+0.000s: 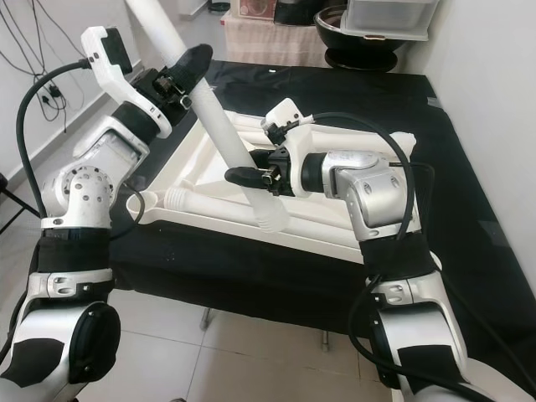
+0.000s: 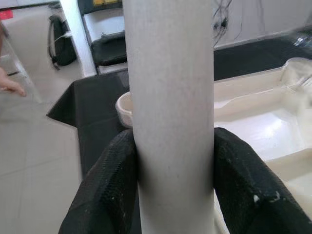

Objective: Building children table

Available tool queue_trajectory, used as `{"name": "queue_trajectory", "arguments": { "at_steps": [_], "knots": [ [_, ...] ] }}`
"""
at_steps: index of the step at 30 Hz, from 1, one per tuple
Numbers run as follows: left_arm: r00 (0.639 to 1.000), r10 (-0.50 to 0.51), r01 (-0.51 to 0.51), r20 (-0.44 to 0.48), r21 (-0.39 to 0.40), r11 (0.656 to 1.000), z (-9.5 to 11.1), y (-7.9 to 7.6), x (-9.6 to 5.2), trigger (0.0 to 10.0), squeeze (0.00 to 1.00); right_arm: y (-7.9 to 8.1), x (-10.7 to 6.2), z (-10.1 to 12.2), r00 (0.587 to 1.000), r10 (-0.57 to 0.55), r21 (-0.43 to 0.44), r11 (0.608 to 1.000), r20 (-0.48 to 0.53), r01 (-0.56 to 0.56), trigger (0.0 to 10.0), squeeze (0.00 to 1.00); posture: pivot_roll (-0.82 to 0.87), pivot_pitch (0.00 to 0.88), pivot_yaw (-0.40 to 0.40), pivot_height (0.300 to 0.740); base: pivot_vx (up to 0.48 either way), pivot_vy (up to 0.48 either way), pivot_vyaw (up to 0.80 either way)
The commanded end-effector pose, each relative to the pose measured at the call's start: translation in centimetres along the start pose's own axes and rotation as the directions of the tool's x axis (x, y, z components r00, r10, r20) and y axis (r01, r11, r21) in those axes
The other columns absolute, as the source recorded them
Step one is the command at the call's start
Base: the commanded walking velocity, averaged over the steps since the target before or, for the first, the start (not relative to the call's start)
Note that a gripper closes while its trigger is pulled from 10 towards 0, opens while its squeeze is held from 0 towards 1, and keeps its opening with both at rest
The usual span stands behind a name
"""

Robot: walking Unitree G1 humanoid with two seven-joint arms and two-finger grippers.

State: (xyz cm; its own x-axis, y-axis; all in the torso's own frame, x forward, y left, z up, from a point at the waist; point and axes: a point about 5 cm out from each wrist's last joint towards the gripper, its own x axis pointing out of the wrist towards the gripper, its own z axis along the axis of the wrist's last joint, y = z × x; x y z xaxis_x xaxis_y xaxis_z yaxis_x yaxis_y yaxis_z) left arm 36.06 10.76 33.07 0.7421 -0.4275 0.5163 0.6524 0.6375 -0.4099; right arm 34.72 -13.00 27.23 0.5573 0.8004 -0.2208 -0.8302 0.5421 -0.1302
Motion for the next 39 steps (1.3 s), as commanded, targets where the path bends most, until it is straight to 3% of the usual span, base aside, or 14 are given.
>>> {"name": "queue_trajectory", "arguments": {
  "at_steps": [1,2,3,5,6,10,15,16,17,18,19,20,29,39],
  "knots": [
    [1.000,0.016,-0.016,0.016,-0.003,1.000,0.7,0.4,0.0,0.0,0.00,0.1,-0.1,0.8,0.994,-0.024,-0.072,0.997,0.110,0.032,10.0,0.00,-0.03,0.053,0.028,0.740,0.000,0.000,0.00],
    [1.000,0.016,-0.016,0.016,-0.003,1.000,0.7,0.4,0.0,0.0,0.00,0.1,-0.1,0.8,0.994,-0.024,-0.072,0.997,0.110,0.032,10.0,0.00,-0.03,0.053,0.028,0.740,0.000,0.000,0.00],
    [1.000,0.008,-0.008,0.018,-0.002,1.000,0.9,0.4,0.0,0.0,0.00,0.1,0.0,1.1,0.983,-0.054,-0.135,0.988,0.174,0.079,10.0,0.00,-0.03,0.053,0.028,0.740,0.000,0.000,0.00],
    [1.000,0.002,-0.002,0.020,-0.001,1.000,1.1,0.3,0.1,0.0,0.00,0.2,0.1,0.8,0.981,-0.048,-0.111,0.991,0.186,0.070,10.0,0.00,-0.03,0.051,0.027,0.740,0.000,0.000,0.00],
    [1.000,-0.006,0.006,0.022,0.001,1.000,1.2,0.2,0.2,0.0,0.00,0.1,0.2,0.7,0.978,-0.068,-0.074,0.994,0.200,0.085,10.0,1.00,-0.03,0.050,0.027,0.740,0.000,0.000,0.00],
    [0.998,-0.063,0.063,0.010,0.017,0.998,1.9,-0.3,0.7,0.0,0.00,0.5,0.3,0.8,0.967,-0.058,-0.001,0.998,0.248,0.060,10.0,1.00,-0.03,0.047,0.029,0.740,0.000,0.000,0.00],
    [0.989,-0.135,0.137,-0.060,0.027,0.990,1.4,-1.0,1.1,0.0,0.00,1.6,0.8,0.8,0.970,-0.016,-0.015,1.000,0.242,0.020,10.0,1.00,-0.02,0.044,0.033,0.740,0.000,0.000,0.00],
    [0.977,-0.174,0.180,-0.119,0.042,0.983,0.4,-1.4,1.2,0.0,0.00,2.1,1.5,0.4,0.981,-0.014,-0.022,1.000,0.195,0.019,10.0,1.00,-0.02,0.040,0.038,0.740,0.000,0.000,0.00],
    [0.969,-0.195,0.205,-0.155,0.054,0.977,-0.2,-1.7,1.3,0.0,0.00,2.4,2.1,0.0,0.989,-0.017,-0.035,0.999,0.147,0.023,10.0,0.88,-0.03,0.037,0.040,0.740,0.000,0.000,0.00],
    [0.969,-0.195,0.205,-0.155,0.054,0.977,-0.2,-1.7,1.3,0.0,0.00,2.4,2.1,0.0,0.989,-0.017,-0.035,0.999,0.147,0.023,10.0,0.88,-0.03,0.037,0.040,0.740,0.000,0.000,0.00],
    [0.961,-0.209,0.224,-0.179,0.064,0.973,-0.7,-2.0,1.5,0.0,0.00,2.7,2.5,-0.3,0.994,-0.014,-0.048,0.999,0.112,0.019,10.0,0.17,-0.03,0.036,0.041,0.740,0.000,0.000,0.00],
    [0.949,-0.238,0.258,-0.207,0.071,0.964,-1.1,-2.6,1.8,0.0,0.00,3.0,3.1,-0.7,0.998,-0.021,-0.040,0.999,0.063,0.023,10.0,0.00,-0.03,0.031,0.044,0.740,0.000,0.000,0.00],
    [0.912,-0.327,0.355,-0.247,0.080,0.931,-1.9,-4.6,2.8,0.0,0.00,3.3,4.0,-0.7,0.996,-0.093,0.088,0.992,-0.013,0.093,10.0,0.00,-0.04,0.024,0.050,0.740,0.000,0.000,0.00],
    [0.901,-0.361,0.389,-0.240,0.080,0.918,-2.0,-5.4,3.1,0.0,0.00,3.3,4.4,-2.2,0.986,-0.151,0.168,0.972,-0.074,0.161,10.0,0.00,-0.04,0.015,0.044,0.740,0.000,0.000,0.00]
  ]
}}
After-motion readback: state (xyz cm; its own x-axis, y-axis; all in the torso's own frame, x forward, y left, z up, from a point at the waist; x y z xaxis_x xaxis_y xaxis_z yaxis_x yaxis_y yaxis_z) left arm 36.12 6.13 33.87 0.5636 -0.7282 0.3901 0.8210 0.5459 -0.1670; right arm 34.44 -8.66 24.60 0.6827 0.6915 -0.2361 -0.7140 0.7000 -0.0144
